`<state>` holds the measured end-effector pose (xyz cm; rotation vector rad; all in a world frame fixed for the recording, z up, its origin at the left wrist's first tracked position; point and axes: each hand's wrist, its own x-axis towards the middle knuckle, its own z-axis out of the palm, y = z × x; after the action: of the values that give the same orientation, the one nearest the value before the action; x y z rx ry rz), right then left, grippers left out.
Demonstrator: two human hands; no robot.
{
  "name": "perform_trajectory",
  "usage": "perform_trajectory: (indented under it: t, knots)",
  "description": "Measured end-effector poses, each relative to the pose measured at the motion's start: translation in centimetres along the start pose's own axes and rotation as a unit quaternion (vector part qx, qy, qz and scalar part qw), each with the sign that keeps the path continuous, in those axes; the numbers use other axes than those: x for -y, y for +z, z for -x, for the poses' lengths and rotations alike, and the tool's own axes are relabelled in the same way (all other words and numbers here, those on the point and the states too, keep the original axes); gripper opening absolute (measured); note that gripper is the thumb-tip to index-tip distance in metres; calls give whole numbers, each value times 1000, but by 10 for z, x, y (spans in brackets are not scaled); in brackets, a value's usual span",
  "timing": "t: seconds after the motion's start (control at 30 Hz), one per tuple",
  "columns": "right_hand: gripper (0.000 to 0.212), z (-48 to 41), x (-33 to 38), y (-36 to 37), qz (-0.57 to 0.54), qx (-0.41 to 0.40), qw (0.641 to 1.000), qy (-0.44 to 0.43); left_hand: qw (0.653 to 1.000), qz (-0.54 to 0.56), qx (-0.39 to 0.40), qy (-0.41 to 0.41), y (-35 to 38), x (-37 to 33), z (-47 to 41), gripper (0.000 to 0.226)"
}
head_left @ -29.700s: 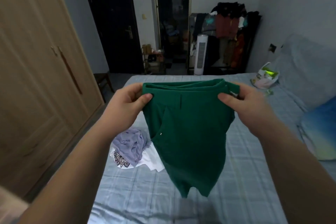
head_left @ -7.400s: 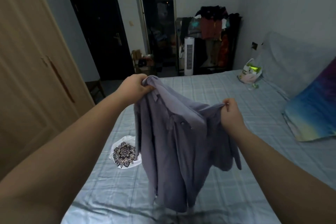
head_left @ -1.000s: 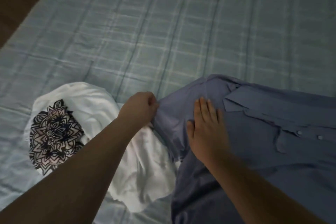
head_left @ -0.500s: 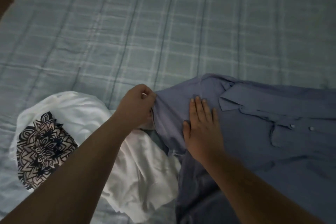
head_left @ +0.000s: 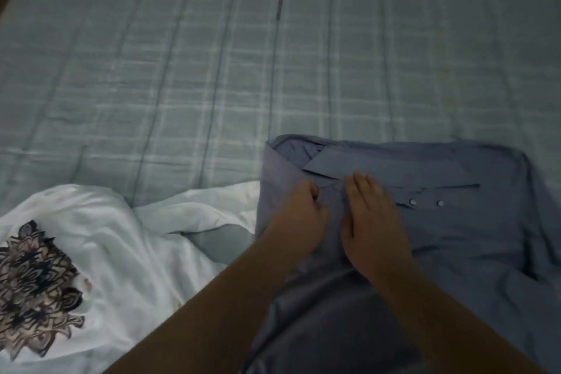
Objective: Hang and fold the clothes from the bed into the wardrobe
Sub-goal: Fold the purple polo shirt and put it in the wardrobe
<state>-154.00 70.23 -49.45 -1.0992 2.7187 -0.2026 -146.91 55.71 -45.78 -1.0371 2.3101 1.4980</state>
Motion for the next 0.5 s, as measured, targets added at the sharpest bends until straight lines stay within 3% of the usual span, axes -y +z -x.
perform_trajectory:
  t: [0.03, 0.13, 0.23, 0.37, 0.5]
  knots:
    - [66, 2, -11, -2, 17, 6, 1000, 3, 1000, -26, -11, 8, 16, -3, -1, 9]
    - [64, 7, -35, -2, 41, 11, 999, 11, 996, -85, -15, -12, 53, -12, -3, 51]
    - [65, 9, -47, 5, 43, 18, 999, 5, 997, -66, -13, -22, 72, -19, -2, 39]
    - [62, 12, -47, 14, 23, 14, 1000, 9, 999, -13, -33, -34, 66, -13, 6, 43]
    - [63, 9, -30, 11, 8, 10, 1000, -10, 981, -136, -82, 113, 49, 13, 21, 34]
